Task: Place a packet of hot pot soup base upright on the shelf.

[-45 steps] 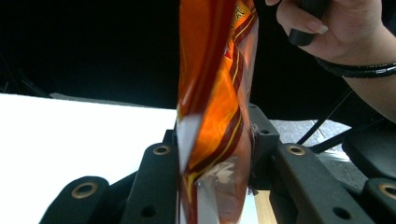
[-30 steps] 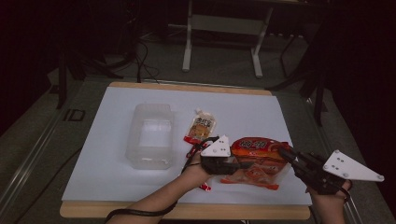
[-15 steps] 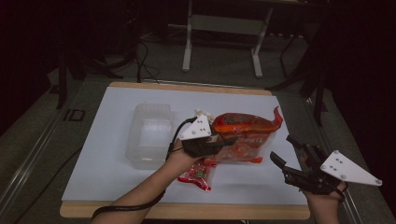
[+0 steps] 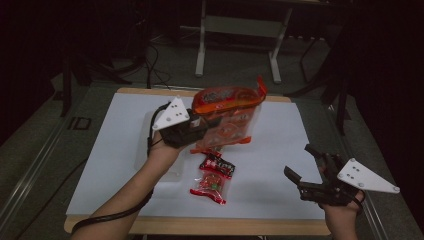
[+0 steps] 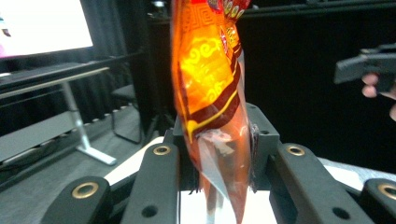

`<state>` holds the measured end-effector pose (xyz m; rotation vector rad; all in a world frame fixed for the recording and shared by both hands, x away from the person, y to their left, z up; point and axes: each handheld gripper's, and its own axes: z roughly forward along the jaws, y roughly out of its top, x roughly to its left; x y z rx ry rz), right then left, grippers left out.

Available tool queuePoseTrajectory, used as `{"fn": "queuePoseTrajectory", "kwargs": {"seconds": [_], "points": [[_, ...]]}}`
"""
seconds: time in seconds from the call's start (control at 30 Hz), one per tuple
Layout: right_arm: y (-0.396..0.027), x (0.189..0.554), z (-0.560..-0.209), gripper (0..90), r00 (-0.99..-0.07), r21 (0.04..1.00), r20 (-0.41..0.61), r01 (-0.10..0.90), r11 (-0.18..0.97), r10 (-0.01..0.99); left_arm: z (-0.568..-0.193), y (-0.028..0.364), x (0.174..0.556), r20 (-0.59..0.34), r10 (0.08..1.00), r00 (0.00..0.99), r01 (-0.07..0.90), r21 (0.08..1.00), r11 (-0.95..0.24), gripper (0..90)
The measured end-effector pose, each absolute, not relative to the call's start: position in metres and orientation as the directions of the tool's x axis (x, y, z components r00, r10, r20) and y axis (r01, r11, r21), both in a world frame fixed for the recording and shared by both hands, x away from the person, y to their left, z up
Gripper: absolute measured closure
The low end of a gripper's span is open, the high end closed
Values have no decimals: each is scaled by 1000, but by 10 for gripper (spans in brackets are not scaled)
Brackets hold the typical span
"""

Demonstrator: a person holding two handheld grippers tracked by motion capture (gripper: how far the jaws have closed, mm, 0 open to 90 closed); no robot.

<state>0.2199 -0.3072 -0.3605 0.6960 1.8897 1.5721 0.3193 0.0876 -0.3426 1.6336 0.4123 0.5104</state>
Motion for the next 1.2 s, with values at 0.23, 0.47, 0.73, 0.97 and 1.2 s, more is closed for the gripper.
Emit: {"fn": "queuePoseTrajectory", "kwargs": {"seconds": [0.23, 0.47, 0.73, 0.97, 1.2], "points": [[-303, 225, -367, 123, -681, 984, -107, 34, 176, 725, -337, 121, 323, 88, 624, 776, -26, 994, -107, 717], [-301, 231, -374, 133, -669, 978, -122, 43, 202, 733, -337, 147, 326, 77, 693, 716, -27, 996, -83, 717], [-296, 237, -383, 135, -682, 974, -113, 66, 215, 723, -345, 180, 330, 57, 779, 624, -19, 998, -58, 717], [-293, 239, -387, 137, -687, 973, -109, 73, 218, 719, -358, 200, 336, -6, 823, 569, 9, 1000, 2, 717], [-291, 241, -390, 137, -695, 972, -105, 79, 221, 712, -375, 210, 344, -30, 853, 522, 19, 1000, 24, 718]]}}
